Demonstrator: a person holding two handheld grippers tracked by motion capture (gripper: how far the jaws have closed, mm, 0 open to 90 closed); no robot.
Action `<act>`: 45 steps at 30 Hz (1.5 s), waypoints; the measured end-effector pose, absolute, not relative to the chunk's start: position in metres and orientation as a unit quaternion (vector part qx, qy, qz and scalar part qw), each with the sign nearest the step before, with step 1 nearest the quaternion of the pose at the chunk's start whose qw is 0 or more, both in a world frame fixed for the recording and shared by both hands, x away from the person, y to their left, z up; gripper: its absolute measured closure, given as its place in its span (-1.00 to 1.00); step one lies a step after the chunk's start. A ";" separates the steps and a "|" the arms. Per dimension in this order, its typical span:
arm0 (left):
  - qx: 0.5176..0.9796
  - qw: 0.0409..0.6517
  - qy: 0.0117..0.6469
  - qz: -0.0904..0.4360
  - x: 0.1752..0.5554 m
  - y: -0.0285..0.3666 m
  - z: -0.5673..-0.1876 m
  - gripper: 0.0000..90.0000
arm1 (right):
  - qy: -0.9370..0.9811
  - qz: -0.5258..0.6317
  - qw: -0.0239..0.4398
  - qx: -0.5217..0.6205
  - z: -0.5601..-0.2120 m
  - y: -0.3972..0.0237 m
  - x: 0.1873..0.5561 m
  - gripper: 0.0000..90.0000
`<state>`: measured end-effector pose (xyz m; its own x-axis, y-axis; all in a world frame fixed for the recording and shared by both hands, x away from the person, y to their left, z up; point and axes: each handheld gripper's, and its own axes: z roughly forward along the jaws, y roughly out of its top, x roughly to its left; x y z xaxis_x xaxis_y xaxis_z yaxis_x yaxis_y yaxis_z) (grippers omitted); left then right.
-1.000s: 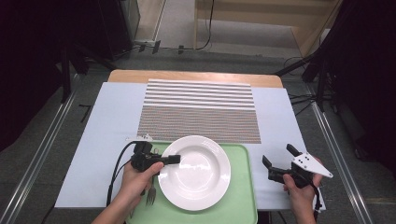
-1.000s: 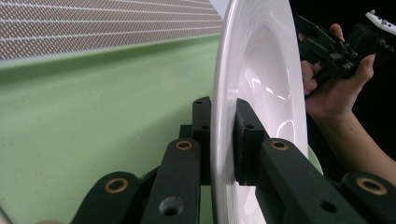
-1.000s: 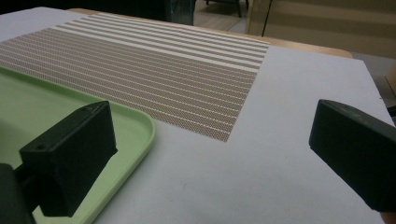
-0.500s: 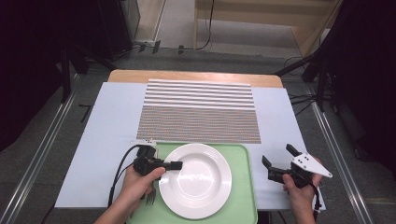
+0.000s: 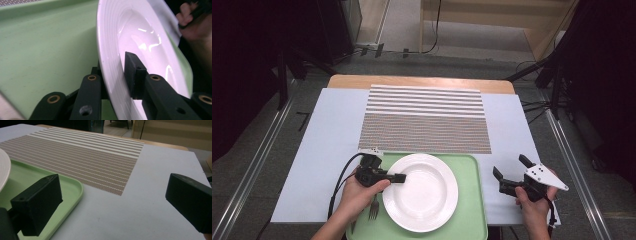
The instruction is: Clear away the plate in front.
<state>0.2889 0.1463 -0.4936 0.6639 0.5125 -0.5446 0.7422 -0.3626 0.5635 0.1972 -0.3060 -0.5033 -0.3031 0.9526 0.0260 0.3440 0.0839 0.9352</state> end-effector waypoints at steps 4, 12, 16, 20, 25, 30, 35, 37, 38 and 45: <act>0.821 0.410 0.378 -0.122 0.286 0.148 -0.490 0.59 | 0.660 0.466 0.327 0.491 -0.503 -0.305 0.197 -1.00; 0.834 0.388 0.386 -0.067 0.286 0.155 -0.486 0.09 | 0.660 0.466 0.328 0.489 -0.503 -0.306 0.198 -1.00; 0.828 0.412 0.378 -0.039 0.284 0.158 -0.477 -0.13 | 0.660 0.466 0.328 0.489 -0.503 -0.306 0.198 -1.00; 0.822 0.436 0.365 -0.021 0.281 0.160 -0.474 -0.47 | 0.659 0.467 0.326 0.491 -0.503 -0.305 0.198 -1.00; 0.806 0.479 0.347 -0.017 0.279 0.169 -0.471 -0.89 | 0.660 0.467 0.327 0.489 -0.503 -0.305 0.197 -1.00; 0.791 0.507 0.342 0.008 0.278 0.179 -0.466 -1.00 | 0.659 0.465 0.326 0.492 -0.504 -0.306 0.198 -1.00; 0.783 0.523 0.335 0.035 0.276 0.188 -0.463 -1.00 | 0.658 0.467 0.327 0.492 -0.505 -0.306 0.198 -1.00; 0.784 0.522 0.335 0.035 0.276 0.190 -0.463 -1.00 | 0.659 0.466 0.328 0.491 -0.505 -0.306 0.198 -1.00; 0.783 0.522 0.335 0.043 0.275 0.191 -0.463 -1.00 | 0.659 0.465 0.328 0.491 -0.505 -0.306 0.198 -1.00; 0.774 0.531 0.337 0.073 0.274 0.208 -0.461 -1.00 | 0.661 0.463 0.325 0.493 -0.506 -0.306 0.199 -1.00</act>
<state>0.2744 0.2075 -0.4609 0.7620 0.5993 -0.2454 0.4445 -0.2083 0.8712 0.1987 -0.3061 -0.5056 -0.3020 0.9530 0.0258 0.3507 0.0858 0.9325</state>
